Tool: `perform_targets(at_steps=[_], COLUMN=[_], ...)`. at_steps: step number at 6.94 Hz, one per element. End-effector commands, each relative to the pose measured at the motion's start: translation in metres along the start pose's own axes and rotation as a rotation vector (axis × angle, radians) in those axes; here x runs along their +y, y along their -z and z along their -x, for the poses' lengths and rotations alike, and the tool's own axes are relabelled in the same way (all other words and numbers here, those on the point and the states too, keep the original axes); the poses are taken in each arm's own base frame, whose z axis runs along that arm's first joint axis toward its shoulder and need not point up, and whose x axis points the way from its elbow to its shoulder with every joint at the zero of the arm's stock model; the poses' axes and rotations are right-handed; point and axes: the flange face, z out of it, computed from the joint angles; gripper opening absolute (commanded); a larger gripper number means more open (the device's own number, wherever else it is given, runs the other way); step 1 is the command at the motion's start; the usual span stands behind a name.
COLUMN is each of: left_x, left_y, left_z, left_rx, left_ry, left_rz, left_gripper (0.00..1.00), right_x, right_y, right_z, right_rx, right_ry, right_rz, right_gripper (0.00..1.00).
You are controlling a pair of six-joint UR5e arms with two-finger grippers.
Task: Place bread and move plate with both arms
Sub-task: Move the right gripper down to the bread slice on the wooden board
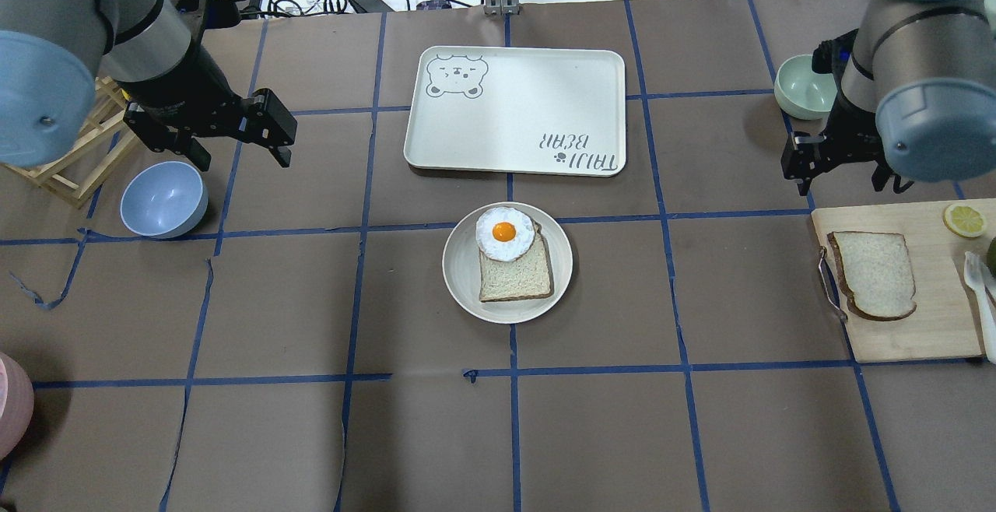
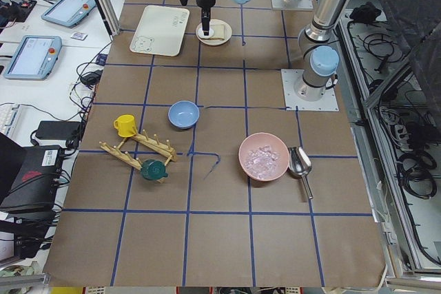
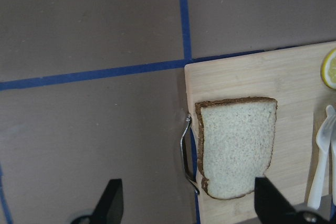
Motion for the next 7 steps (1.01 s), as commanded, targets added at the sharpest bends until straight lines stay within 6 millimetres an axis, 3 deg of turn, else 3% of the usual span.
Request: perform_targets(at_steps=[1, 3, 4, 5, 7], left_x=[-0.001, 0.0, 0.0, 0.0, 0.0], left_y=[-0.002, -0.001, -0.001, -0.001, -0.001], left_z=[0.001, 0.001, 0.001, 0.002, 0.002], left_rx=[0.0, -0.006, -0.003, -0.006, -0.006], left_ry=[0.002, 0.002, 0.002, 0.003, 0.003], left_rz=[0.002, 0.001, 0.0, 0.001, -0.001], left_gripper=[1.0, 1.0, 1.0, 1.0, 1.0], right_x=[0.026, 0.028, 0.026, 0.026, 0.033], right_y=[-0.069, -0.11, -0.121, -0.127, -0.139], right_z=[-0.017, -0.01, -0.008, -0.007, -0.006], right_rx=[0.037, 0.055, 0.054, 0.058, 0.086], right_ry=[-0.036, -0.017, -0.013, -0.009, -0.002], right_rz=[-0.051, 0.026, 0.038, 0.054, 0.092], right_gripper=[0.88, 0.76, 0.7, 0.56, 0.5])
